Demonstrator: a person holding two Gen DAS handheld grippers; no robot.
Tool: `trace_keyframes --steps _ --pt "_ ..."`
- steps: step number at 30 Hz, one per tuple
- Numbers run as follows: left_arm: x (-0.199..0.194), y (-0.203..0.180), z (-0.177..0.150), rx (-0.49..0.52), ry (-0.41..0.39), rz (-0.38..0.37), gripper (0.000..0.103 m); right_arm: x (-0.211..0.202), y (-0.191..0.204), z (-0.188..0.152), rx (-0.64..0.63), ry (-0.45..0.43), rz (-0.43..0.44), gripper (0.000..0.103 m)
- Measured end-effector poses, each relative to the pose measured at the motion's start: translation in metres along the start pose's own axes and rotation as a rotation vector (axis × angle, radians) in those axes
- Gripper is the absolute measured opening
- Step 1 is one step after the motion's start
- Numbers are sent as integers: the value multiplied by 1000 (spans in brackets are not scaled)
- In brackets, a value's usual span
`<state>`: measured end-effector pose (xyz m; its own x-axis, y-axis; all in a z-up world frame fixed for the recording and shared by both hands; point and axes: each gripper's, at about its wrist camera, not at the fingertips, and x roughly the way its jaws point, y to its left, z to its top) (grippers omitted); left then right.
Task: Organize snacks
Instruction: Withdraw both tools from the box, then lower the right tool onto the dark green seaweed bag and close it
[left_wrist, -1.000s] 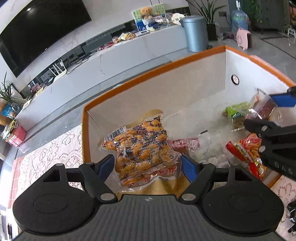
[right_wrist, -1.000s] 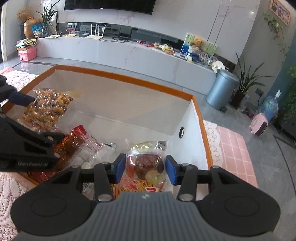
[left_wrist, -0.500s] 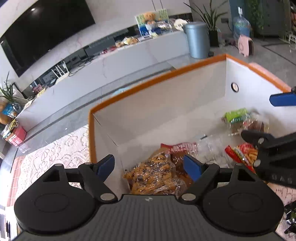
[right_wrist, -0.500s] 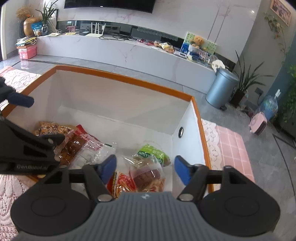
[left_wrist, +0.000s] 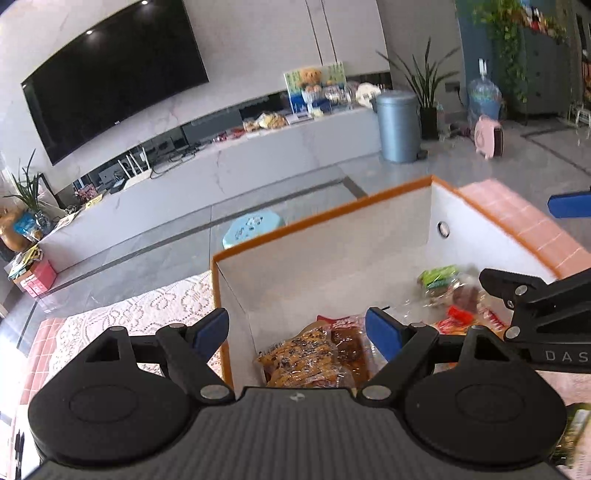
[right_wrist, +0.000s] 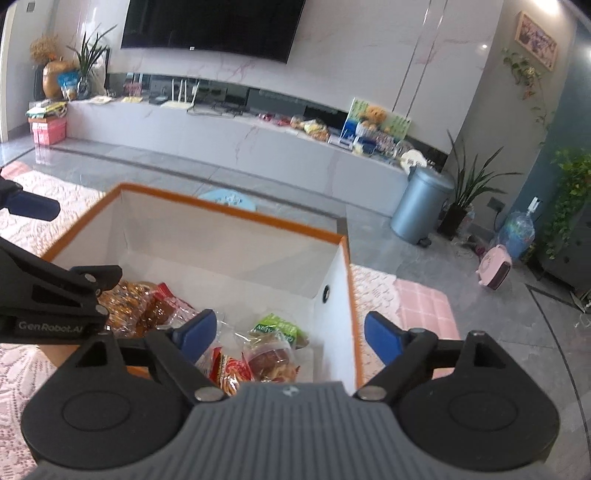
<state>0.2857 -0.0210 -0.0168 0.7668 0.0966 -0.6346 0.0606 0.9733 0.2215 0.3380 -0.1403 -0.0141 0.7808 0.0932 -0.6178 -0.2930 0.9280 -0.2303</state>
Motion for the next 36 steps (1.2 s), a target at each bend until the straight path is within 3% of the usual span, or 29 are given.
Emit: trace_keyframes --steps 6,16,24,28,36 --pt "-48 2 -8 -51 -58 -47 98 -51 -10 -16 86 -48 25 89" --pt "-118 -12 -31 -118 -137 -150 98 -128 -17 -73 252 -96 12 93" --pt "-109 -31 -72 -97 -49 -177 98 -152 -4 -124 251 -95 -51 93" --pt "-102 -36 -90 -83 -16 -147 98 -149 -1 -151 254 -50 -72 93" --pt "-84 -44 -126 -71 87 -159 97 -135 3 -178 277 16 -69 92"
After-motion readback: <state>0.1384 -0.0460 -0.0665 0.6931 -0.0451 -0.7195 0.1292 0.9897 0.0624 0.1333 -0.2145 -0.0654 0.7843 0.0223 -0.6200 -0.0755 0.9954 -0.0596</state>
